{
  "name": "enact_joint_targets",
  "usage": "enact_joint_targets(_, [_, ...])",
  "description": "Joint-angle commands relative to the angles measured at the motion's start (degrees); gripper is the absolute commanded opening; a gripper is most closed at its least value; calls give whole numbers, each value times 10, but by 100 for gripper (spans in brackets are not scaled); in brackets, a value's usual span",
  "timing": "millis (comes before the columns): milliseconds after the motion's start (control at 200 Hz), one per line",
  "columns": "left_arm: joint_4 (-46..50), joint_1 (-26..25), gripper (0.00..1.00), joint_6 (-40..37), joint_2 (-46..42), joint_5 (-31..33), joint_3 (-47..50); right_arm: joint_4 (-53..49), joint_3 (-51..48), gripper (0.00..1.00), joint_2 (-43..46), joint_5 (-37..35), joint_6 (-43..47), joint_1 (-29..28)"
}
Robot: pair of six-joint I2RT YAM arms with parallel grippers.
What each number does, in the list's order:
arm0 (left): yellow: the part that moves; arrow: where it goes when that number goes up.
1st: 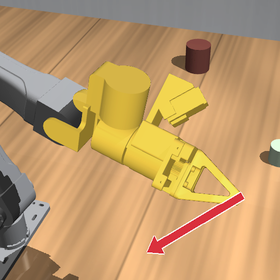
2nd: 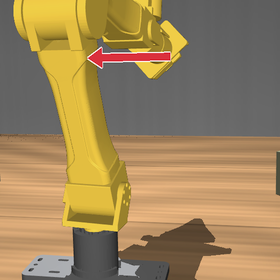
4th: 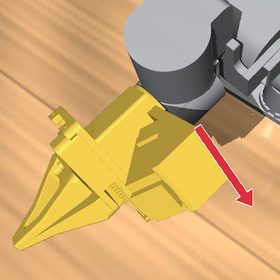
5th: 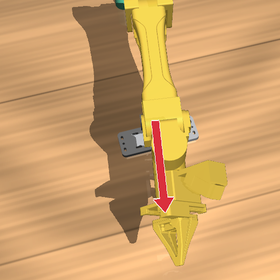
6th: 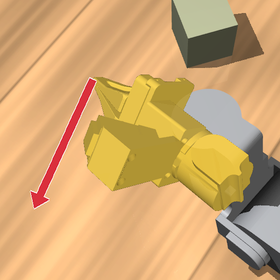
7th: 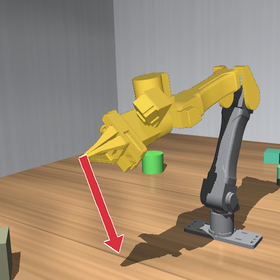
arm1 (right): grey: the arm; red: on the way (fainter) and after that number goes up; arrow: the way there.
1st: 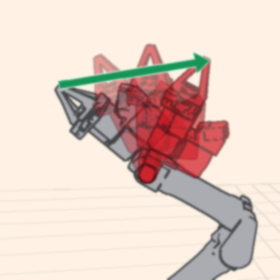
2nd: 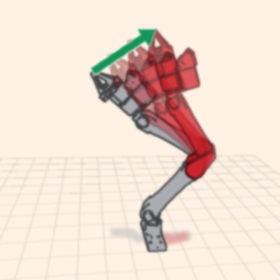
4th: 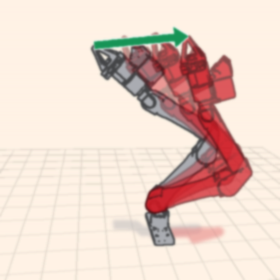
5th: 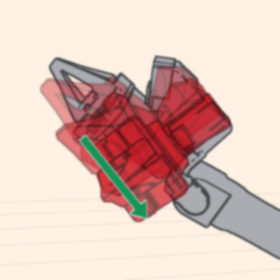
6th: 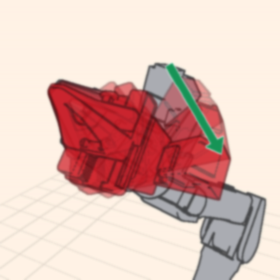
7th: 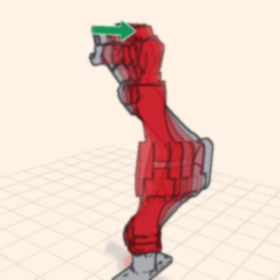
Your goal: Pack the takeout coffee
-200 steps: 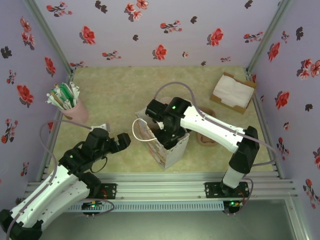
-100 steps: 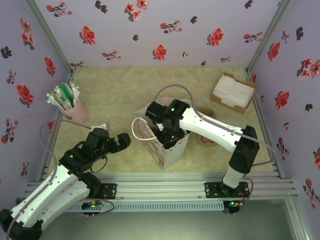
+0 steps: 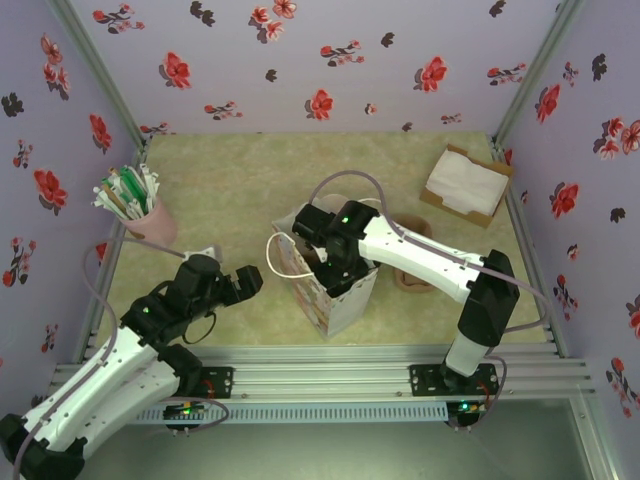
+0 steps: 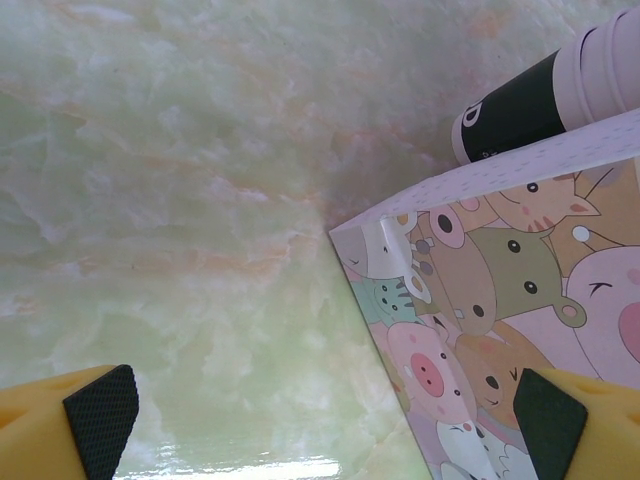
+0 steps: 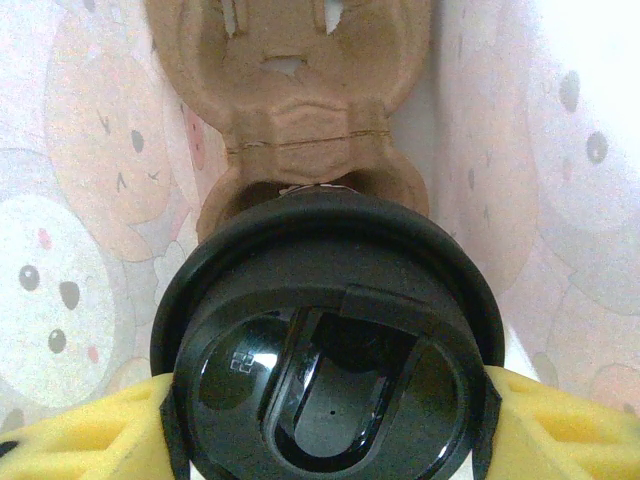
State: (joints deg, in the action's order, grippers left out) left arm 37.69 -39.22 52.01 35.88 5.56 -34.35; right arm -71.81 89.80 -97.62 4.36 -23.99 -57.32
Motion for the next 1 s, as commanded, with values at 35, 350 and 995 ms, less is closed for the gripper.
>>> enact_joint_targets(35, [-11, 1, 99, 1, 2, 7, -3, 3, -9, 65, 9, -1, 8, 4])
enact_joint_targets(350, [-12, 1, 99, 0, 3, 7, -4, 3, -11, 65, 8, 3, 9, 6])
enact_joint_targets(995, [-13, 1, 99, 0, 4, 7, -5, 14, -20, 65, 13, 5, 8, 8])
